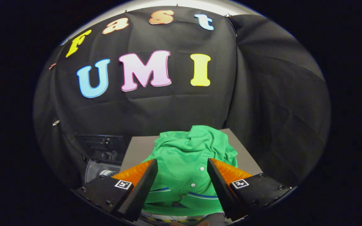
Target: Put the clothes into the washing machine and then close the washing machine lid.
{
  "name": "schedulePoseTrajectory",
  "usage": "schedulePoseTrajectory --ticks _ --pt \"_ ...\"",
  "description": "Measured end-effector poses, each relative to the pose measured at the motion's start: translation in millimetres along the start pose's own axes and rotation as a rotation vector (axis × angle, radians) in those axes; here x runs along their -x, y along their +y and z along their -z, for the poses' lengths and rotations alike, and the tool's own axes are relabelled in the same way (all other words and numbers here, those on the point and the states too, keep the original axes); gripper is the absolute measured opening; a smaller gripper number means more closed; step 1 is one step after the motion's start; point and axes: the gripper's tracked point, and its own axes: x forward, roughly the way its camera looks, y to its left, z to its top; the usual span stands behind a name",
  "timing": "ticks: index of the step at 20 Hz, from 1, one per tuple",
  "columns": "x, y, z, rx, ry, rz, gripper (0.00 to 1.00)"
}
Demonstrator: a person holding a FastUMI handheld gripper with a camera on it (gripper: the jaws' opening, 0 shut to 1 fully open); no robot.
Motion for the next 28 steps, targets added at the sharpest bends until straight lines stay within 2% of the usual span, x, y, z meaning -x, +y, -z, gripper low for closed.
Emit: schedulePoseTrajectory --ticks 5,7,9,11,14,15,17,23,28 --pt "-53.0 -32.9 24.3 -0.042 0.124 0.099 0.99" --pt "-65.3 -32.8 40.3 -0.085 0.186 0.083 0.99" --pt "-69.4 -23.8 44.0 -0.137 0.195 0.025 1.0" --pt "-64.9 -10.1 48.4 -0.146 0.213 -0.03 0.69" --pt "-58.1 -3.6 51.2 -0.069 0.212 -0.045 0.21" --pt "-62.3 -4.3 51.0 -0.074 0.203 -0.048 0.21" --pt "-52.2 -2.1 42.9 -0.122 0.192 -0.062 0.1" --pt "-3.2 26.6 -39.3 -0.219 0.066 -0.177 0.1" --pt "50.9 84.7 -98.0 -0.166 -0.029 -0.267 0.09"
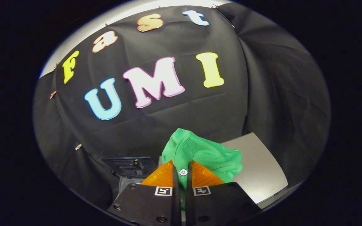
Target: Put the clothes into the washing machine and then close the washing machine lid.
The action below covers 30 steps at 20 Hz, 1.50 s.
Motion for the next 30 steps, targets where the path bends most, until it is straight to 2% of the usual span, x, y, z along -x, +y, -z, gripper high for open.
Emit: schedulePoseTrajectory --ticks 4,7,12,16,22,30 --pt "21.1 72.9 -10.2 0.032 -0.031 -0.093 0.09" --pt "32.8 129.6 4.3 0.064 -0.02 -0.175 0.09" --pt "22.7 212.3 55.2 0.114 0.041 -0.257 0.09" --pt "-1.4 258.0 111.1 0.153 0.105 -0.292 0.1" --pt "-53.6 292.1 197.2 0.197 0.201 -0.301 0.1" --pt "-129.1 268.2 314.0 0.221 0.295 -0.226 0.1"
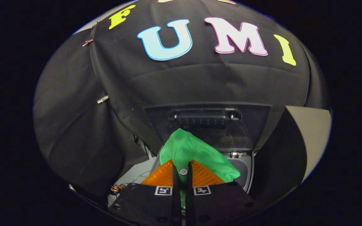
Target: Put the clothes into the washing machine and then close the washing machine lid.
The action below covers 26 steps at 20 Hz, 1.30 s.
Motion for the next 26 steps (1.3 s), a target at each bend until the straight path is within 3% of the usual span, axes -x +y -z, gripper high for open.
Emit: schedulePoseTrajectory --ticks 11,13,18,26 --pt "-92.2 -52.6 86.5 0.041 0.057 0.117 0.1" --pt "-101.4 -54.1 94.5 0.031 0.064 0.104 0.18" --pt "-102.2 -67.5 93.5 0.009 0.033 0.16 0.99" --pt "-65.0 -52.0 56.2 0.036 -0.133 0.109 0.99"
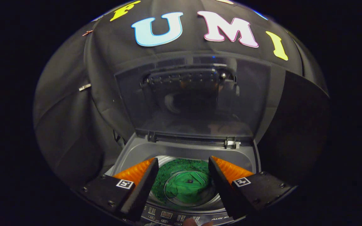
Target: Put the clothes into the washing machine and then close the washing machine lid.
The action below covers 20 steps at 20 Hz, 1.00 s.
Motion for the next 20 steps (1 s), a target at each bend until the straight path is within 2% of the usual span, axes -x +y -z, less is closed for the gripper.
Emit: schedulePoseTrajectory --ticks 6,11,16,20 --pt "51.9 5.3 -62.2 -0.021 -0.206 -0.035 0.99" --pt "98.0 11.9 -140.1 0.006 -0.445 -0.063 0.99" --pt "111.8 23.2 -204.7 -0.039 -0.545 -0.116 0.98" --pt "104.5 17.5 -252.8 0.015 -0.603 -0.062 0.98"
